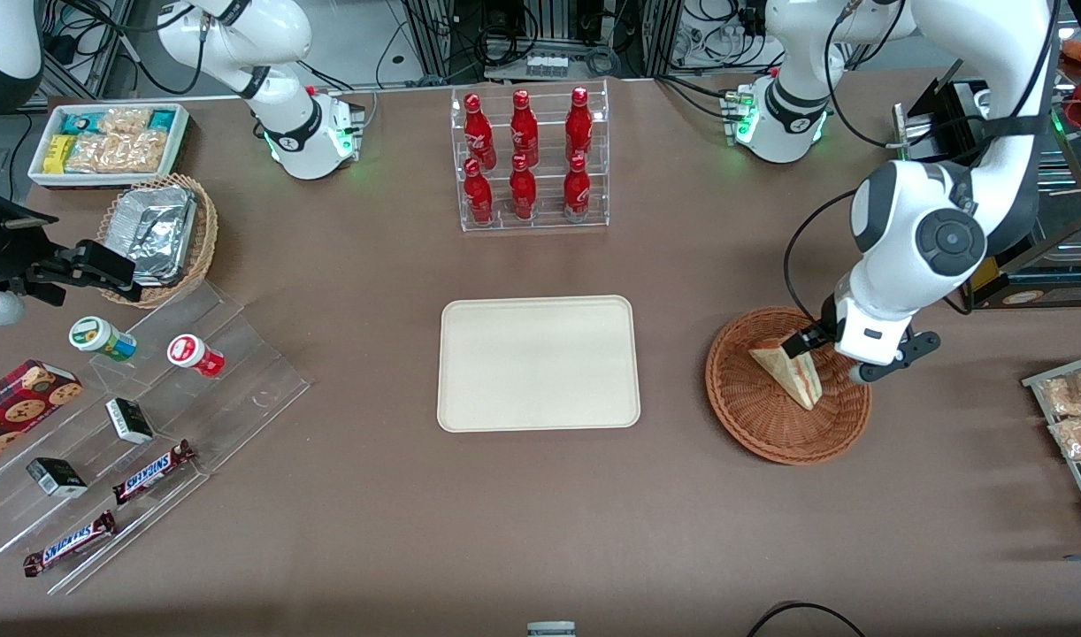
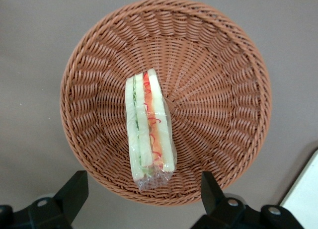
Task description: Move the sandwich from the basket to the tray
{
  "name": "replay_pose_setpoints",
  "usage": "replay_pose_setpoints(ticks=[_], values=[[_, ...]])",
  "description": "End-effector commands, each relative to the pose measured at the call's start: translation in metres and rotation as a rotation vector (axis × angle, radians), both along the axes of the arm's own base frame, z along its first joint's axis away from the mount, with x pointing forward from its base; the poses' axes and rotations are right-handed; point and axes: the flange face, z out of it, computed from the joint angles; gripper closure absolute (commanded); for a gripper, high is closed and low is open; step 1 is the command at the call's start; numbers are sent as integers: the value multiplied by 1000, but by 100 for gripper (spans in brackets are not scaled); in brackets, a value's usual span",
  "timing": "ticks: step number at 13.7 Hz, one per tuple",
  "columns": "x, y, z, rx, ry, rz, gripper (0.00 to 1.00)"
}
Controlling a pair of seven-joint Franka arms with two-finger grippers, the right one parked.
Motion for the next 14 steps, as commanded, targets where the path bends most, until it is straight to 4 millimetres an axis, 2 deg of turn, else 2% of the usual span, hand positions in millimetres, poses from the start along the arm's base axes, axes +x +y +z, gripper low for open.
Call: replay_pose_setpoints(ticks=[1, 4, 14], values=[[7, -2, -16, -6, 13, 12, 0], [6, -2, -39, -4, 53, 13, 0], [2, -5, -90, -5, 122, 23, 2]])
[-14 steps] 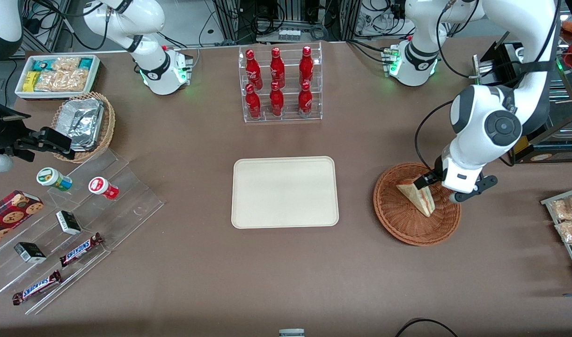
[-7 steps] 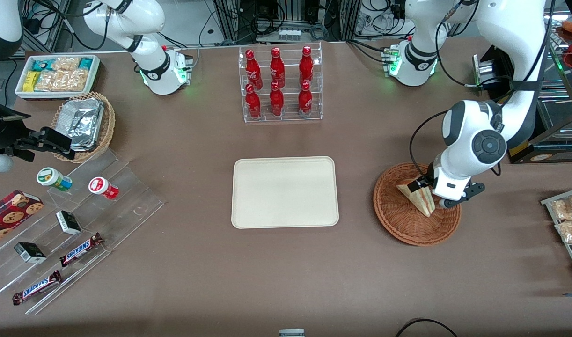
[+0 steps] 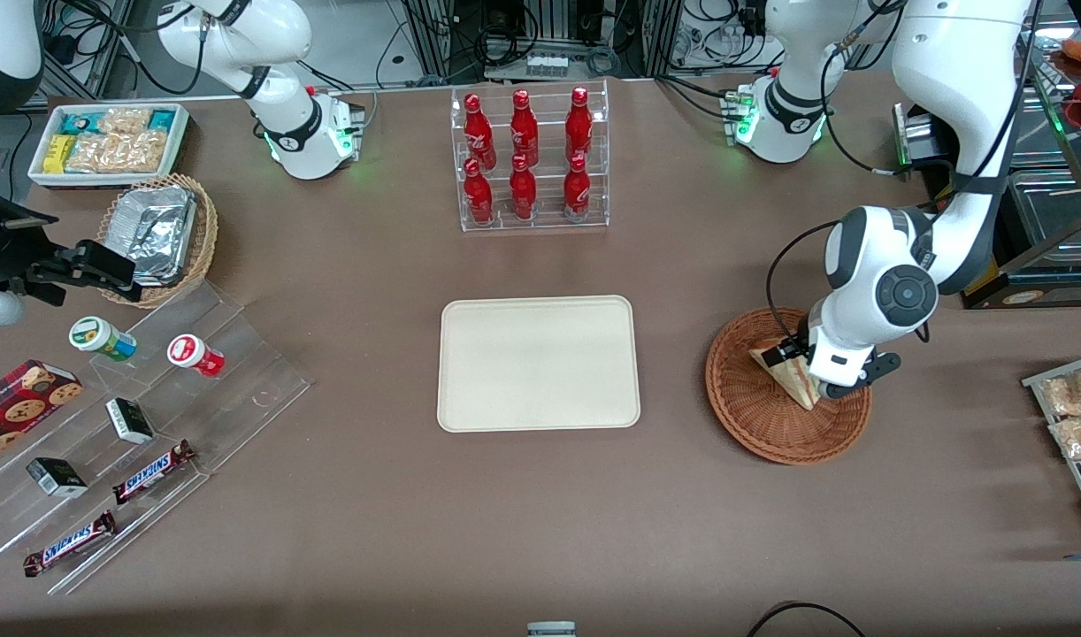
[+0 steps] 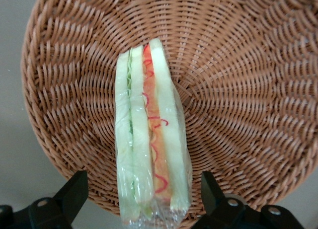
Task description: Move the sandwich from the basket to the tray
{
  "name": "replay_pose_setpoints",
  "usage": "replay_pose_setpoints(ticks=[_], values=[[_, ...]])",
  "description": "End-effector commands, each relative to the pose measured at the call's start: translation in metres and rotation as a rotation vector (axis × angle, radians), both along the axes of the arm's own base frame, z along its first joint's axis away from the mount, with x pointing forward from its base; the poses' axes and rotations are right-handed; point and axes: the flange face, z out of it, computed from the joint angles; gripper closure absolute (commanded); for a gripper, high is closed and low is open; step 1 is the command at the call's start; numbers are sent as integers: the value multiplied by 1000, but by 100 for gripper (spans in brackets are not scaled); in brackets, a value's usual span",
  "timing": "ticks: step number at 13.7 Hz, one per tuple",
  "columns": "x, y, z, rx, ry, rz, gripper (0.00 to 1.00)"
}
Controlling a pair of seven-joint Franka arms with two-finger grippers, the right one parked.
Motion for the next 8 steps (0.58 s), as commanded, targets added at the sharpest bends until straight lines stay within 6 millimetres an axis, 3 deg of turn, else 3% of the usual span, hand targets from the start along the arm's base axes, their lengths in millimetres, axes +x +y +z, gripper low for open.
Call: replay_pose_setpoints(ticks=[1, 2, 4, 5, 8], values=[[2, -3, -9, -5, 9, 23, 10], [-1, -2, -12, -4, 18, 24, 30], [-4, -3, -13, -2, 26, 21, 84], [-4, -3, -13, -2, 29, 20, 100], [-3, -3, -9, -2, 22, 16, 100]])
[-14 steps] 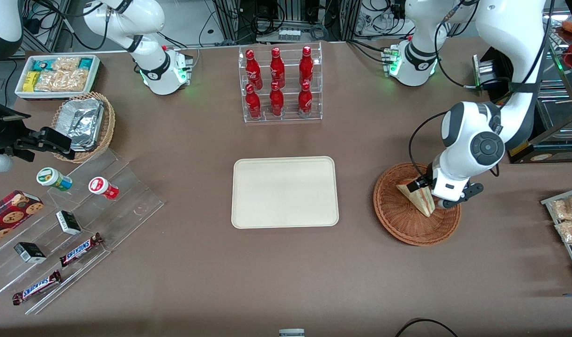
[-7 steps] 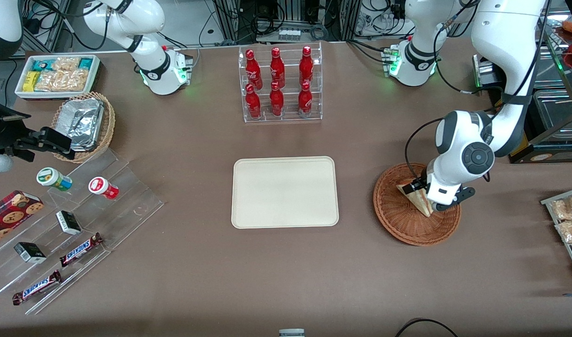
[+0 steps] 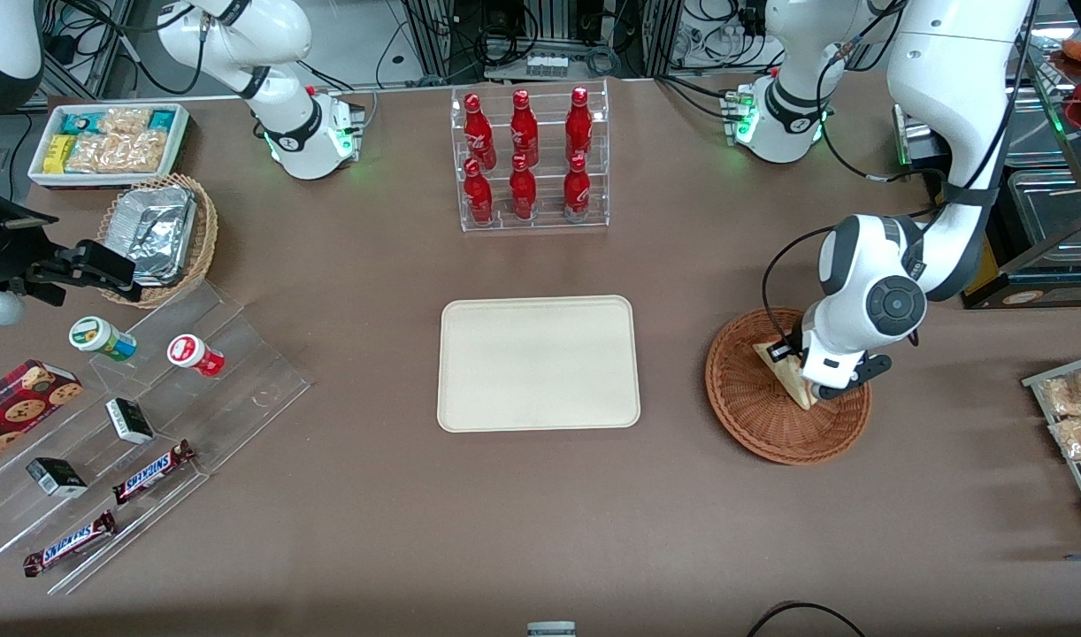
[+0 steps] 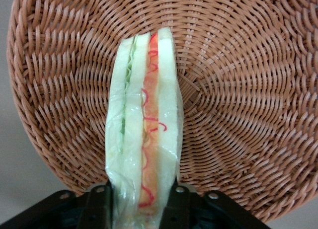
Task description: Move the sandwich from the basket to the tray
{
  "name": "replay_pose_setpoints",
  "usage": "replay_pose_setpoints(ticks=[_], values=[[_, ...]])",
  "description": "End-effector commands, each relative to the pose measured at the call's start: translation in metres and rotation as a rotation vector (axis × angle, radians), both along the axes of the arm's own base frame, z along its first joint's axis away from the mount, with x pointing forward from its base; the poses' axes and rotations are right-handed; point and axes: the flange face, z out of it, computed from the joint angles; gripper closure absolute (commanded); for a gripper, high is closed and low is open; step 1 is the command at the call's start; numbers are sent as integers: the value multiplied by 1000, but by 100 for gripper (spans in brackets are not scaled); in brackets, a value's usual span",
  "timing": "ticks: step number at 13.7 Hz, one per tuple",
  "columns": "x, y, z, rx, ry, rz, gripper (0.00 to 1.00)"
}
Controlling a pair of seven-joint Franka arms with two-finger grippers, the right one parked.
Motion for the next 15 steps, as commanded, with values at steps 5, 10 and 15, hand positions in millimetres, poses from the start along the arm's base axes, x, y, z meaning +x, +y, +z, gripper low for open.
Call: replay_pose_setpoints(ticks=[5, 10, 15], values=[[11, -15, 29, 4, -4, -35, 100], [29, -24, 66, 3, 2, -76, 100], [26, -74, 94, 48, 14, -185, 100]])
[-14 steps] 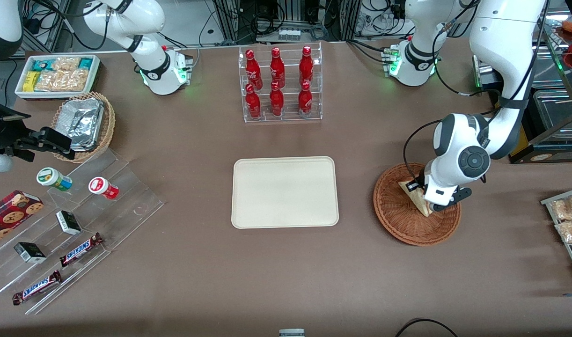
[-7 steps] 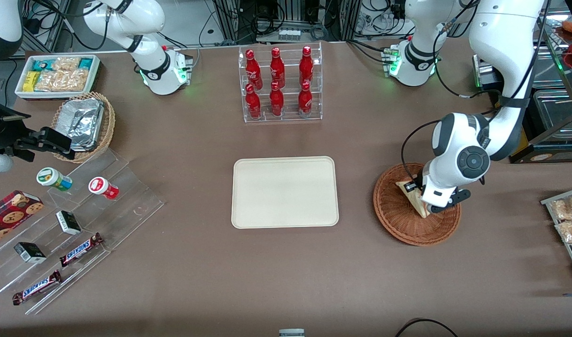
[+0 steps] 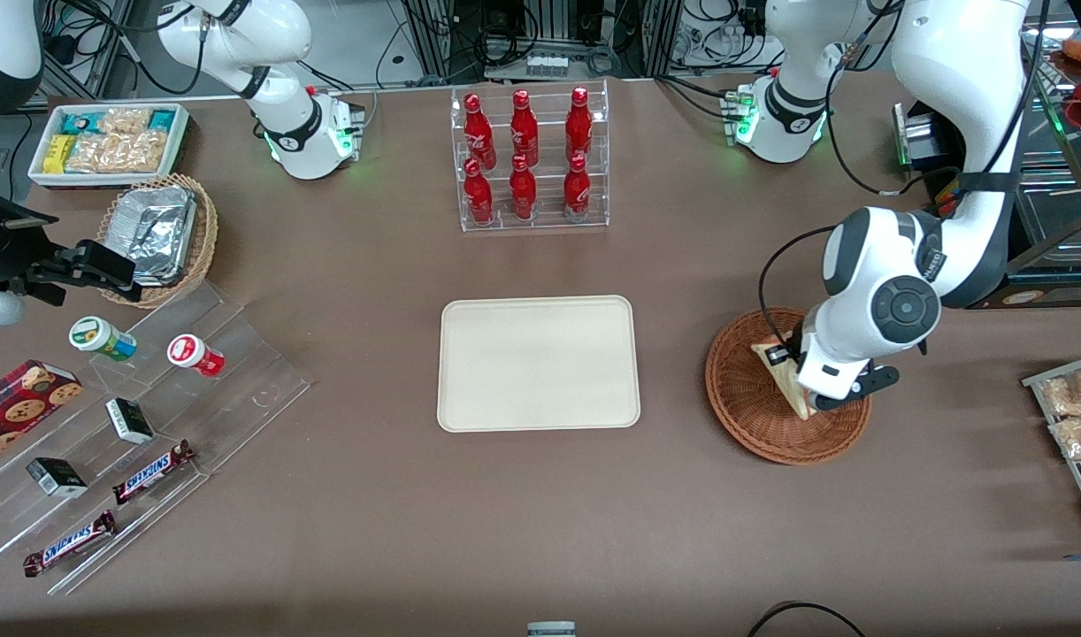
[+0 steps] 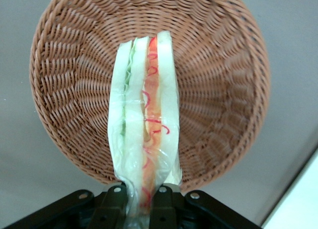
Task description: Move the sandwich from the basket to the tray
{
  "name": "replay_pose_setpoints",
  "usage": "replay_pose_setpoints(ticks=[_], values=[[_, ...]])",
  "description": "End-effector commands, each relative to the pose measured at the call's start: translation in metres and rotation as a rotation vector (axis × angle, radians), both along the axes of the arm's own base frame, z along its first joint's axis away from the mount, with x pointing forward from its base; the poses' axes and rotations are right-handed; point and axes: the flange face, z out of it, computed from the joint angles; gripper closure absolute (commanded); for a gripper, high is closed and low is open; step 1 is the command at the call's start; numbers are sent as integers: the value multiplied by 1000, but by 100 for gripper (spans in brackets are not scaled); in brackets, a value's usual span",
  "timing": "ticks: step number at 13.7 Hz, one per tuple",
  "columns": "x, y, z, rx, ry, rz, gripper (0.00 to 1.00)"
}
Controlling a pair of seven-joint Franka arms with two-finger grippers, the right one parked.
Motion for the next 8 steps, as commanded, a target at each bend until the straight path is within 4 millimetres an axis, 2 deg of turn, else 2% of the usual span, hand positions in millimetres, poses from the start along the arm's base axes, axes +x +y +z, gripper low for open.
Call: replay_pose_setpoints(ticks=[1, 3, 8], values=[[-8, -37, 14, 47, -3, -95, 100], [-12, -55, 14, 56, -12, -137, 100], [-29, -131, 1, 73, -22, -285, 100]])
